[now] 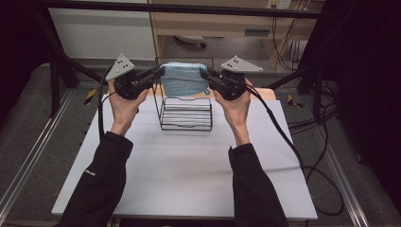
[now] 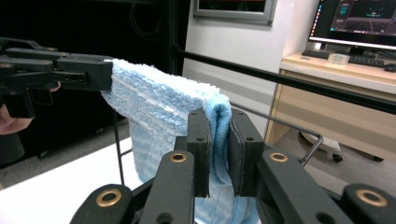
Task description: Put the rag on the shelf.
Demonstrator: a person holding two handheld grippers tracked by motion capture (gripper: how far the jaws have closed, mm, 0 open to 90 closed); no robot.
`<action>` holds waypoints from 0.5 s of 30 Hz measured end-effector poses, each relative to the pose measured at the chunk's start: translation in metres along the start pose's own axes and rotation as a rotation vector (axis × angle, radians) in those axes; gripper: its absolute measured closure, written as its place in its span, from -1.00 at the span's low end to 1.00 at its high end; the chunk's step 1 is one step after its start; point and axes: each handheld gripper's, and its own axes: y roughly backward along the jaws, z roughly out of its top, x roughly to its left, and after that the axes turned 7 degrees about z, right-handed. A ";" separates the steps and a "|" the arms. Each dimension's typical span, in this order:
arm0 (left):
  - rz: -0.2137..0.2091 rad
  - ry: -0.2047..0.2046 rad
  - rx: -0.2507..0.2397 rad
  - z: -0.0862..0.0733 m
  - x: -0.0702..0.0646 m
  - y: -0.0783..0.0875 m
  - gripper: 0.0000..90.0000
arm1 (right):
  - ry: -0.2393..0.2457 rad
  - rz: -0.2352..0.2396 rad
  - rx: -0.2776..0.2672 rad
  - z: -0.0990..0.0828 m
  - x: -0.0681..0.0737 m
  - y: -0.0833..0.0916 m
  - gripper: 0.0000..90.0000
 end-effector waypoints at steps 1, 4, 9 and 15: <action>-0.001 0.002 0.007 -0.001 0.000 0.000 0.85 | -0.004 0.004 0.006 -0.001 0.000 0.001 0.79; -0.012 0.018 0.035 -0.004 -0.002 0.001 0.84 | -0.011 0.012 0.017 -0.004 0.001 0.001 0.79; -0.016 0.025 0.069 -0.006 -0.003 0.004 0.82 | 0.001 0.020 0.037 -0.006 0.002 0.000 0.79; -0.023 0.049 0.122 0.003 -0.002 0.007 0.75 | 0.024 0.036 0.070 -0.008 0.003 0.000 0.79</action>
